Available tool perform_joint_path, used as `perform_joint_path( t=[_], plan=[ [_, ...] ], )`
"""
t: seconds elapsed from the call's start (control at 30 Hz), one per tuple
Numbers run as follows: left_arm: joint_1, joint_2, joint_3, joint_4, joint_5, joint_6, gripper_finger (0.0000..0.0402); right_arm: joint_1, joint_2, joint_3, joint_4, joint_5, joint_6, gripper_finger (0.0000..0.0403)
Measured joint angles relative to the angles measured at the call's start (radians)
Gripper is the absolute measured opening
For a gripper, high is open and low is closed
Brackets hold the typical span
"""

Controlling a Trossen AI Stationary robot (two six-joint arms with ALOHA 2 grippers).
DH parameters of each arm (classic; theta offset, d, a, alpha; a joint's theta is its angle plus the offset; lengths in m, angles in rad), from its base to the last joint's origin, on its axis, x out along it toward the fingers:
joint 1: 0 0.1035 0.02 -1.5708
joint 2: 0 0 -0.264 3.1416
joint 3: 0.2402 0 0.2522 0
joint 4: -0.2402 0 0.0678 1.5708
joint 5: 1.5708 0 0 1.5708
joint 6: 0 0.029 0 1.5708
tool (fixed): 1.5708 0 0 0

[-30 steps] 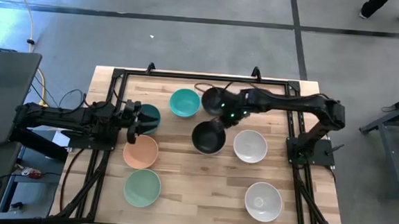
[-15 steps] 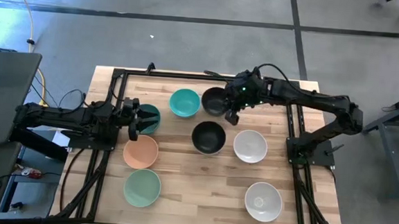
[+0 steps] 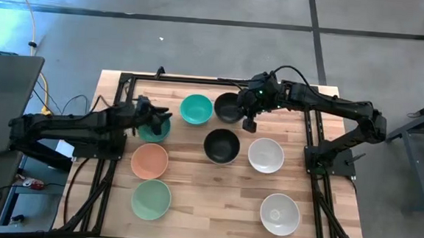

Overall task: Nest bowls inside each other
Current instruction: Stack the blue bowl on top of the black bowl

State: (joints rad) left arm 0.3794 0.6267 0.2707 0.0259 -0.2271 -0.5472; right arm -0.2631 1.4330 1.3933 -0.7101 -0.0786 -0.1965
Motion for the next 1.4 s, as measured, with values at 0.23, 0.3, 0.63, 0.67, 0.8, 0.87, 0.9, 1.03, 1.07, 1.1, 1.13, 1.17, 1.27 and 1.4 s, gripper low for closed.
perform_joint_path(
  t=[0.23, 0.3, 0.63, 0.67, 0.8, 0.87, 0.9, 1.03, 1.07, 1.1, 1.13, 1.17, 1.27, 1.4],
  plan=[
    [0.176, 0.220, 0.166, -0.060, 0.168, 0.103, 0.0165, -0.026, -0.019, 0.000, 0.119, -0.160, -0.002, 0.0000],
    [0.229, 0.280, 0.223, -0.100, 0.215, 0.161, 0.0165, -0.034, -0.035, 0.000, 0.153, -0.214, 0.012, 0.0000],
    [0.424, 0.550, 0.403, -0.246, 0.446, 0.397, 0.0165, -0.102, -0.130, 0.000, 0.087, -0.201, 0.086, 0.0000],
    [0.437, 0.574, 0.414, -0.256, 0.458, 0.400, 0.0165, -0.107, -0.138, 0.000, 0.078, -0.186, 0.096, 0.0000],
    [0.490, 0.670, 0.470, -0.330, 0.484, 0.354, 0.0165, -0.117, -0.162, 0.000, 0.036, -0.137, 0.121, 0.0000],
    [0.507, 0.716, 0.502, -0.371, 0.486, 0.324, 0.0165, -0.117, -0.167, 0.000, 0.026, -0.134, 0.129, 0.0000],
    [0.510, 0.736, 0.519, -0.392, 0.486, 0.314, 0.0165, -0.117, -0.169, 0.000, 0.025, -0.134, 0.129, 0.0000],
    [0.506, 0.798, 0.594, -0.446, 0.490, 0.288, 0.0165, -0.117, -0.173, 0.000, 0.017, -0.134, 0.129, 0.0000],
    [0.501, 0.812, 0.614, -0.460, 0.489, 0.288, 0.0165, -0.117, -0.173, -0.001, 0.016, -0.134, 0.129, 0.0000],
    [0.496, 0.825, 0.635, -0.465, 0.489, 0.288, 0.0165, -0.117, -0.172, -0.001, 0.017, -0.134, 0.128, 0.0000],
    [0.491, 0.837, 0.657, -0.471, 0.489, 0.288, 0.0165, -0.117, -0.172, -0.001, 0.018, -0.134, 0.125, 0.0000],
    [0.487, 0.849, 0.679, -0.485, 0.487, 0.288, 0.0165, -0.117, -0.173, -0.001, 0.018, -0.135, 0.121, 0.0000],
    [0.480, 0.890, 0.745, -0.551, 0.461, 0.298, 0.0165, -0.117, -0.172, -0.001, 0.018, -0.135, 0.118, 0.0000],
    [0.467, 0.949, 0.835, -0.668, 0.404, 0.339, 0.0165, -0.117, -0.172, -0.001, 0.018, -0.151, 0.118, 0.0000]
  ],
)
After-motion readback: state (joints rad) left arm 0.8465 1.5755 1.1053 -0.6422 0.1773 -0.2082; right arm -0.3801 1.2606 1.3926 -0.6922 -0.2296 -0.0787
